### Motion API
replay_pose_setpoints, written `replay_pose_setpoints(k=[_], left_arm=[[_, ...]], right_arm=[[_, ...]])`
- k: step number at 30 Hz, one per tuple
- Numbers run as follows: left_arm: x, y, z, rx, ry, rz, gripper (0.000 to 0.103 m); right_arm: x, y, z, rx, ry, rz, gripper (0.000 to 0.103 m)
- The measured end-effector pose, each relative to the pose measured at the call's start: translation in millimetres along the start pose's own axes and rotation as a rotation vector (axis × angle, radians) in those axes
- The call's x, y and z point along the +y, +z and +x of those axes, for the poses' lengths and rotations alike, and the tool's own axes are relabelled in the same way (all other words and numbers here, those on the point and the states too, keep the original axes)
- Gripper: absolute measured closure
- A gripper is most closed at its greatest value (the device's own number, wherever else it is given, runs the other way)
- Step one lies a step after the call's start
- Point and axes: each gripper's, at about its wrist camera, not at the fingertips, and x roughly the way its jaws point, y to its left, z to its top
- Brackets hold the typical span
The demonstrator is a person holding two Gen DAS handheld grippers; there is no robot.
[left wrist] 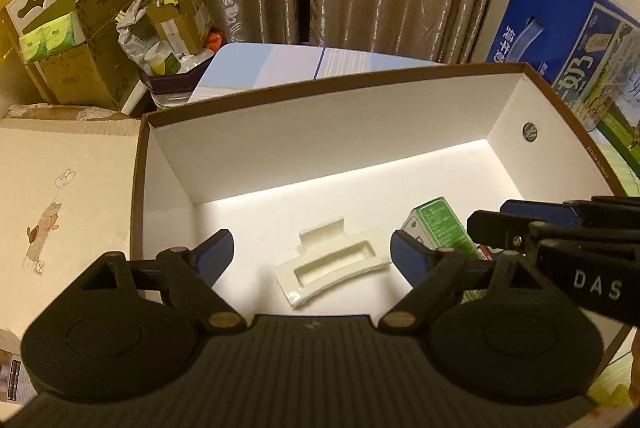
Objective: Organize objects
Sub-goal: 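Open the left tool to release the clip while the right tool releases the medicine box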
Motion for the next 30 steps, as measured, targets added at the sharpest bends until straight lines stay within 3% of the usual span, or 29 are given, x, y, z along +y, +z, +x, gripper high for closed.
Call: replay_pose_setpoints(k=[17, 30], left_arm=[[-0.7, -13.1, -52.7, -0.022, -0.047, 0.003, 0.012], [-17.5, -52.4, -113.5, -0.026, -0.058, 0.008, 0.011]], right_arm=[[-2.4, -16.4, -59.1, -0.029, 0.019, -0.003, 0.074], [-1.9, -49.2, -124.1, -0.082, 0.043, 0.045, 0.074]])
